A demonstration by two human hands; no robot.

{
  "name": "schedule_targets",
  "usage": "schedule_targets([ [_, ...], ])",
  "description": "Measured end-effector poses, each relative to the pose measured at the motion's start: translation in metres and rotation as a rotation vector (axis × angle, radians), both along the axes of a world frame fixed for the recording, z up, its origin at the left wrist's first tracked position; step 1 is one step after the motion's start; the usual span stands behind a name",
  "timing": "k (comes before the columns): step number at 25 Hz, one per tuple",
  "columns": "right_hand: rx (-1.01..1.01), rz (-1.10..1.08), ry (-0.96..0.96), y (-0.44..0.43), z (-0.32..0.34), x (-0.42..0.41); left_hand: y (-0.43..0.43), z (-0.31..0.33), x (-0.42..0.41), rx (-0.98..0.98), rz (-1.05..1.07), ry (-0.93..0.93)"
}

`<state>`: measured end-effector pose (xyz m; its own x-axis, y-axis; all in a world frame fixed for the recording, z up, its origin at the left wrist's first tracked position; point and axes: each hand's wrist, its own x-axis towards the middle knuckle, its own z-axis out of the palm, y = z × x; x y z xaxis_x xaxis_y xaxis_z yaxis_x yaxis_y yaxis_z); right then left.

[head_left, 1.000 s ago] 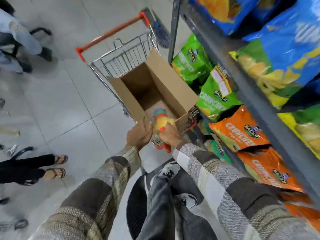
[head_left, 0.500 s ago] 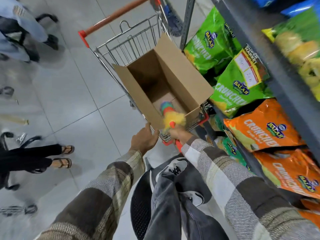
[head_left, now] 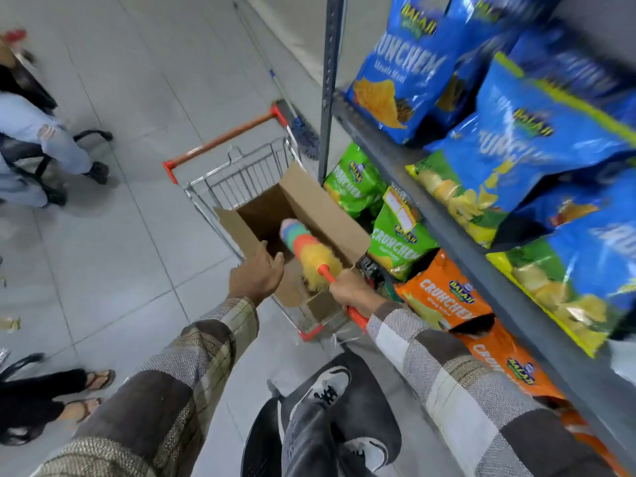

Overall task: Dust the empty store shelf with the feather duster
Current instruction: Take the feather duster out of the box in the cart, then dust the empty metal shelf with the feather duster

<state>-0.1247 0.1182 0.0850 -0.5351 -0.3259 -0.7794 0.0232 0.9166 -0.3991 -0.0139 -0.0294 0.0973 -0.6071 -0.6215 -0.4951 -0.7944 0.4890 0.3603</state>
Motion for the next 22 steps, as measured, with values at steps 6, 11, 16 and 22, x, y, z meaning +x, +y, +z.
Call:
schedule_targets([
  [6,-0.209,0.05,0.129,0.044,0.169,0.0,-0.022,0.15,-0.029,-0.143,-0.017,0.231],
  [11,-0.414,-0.042,0.13,0.119,0.314,0.001,-0.021,0.278,-0.069,-0.287,-0.031,0.473],
  [16,-0.707,-0.216,0.134,0.207,0.416,0.017,0.012,0.38,-0.122,-0.353,-0.016,0.857],
  [22,-0.949,-0.484,0.196,0.302,0.47,0.03,0.105,0.449,-0.2,-0.391,-0.204,1.019],
])
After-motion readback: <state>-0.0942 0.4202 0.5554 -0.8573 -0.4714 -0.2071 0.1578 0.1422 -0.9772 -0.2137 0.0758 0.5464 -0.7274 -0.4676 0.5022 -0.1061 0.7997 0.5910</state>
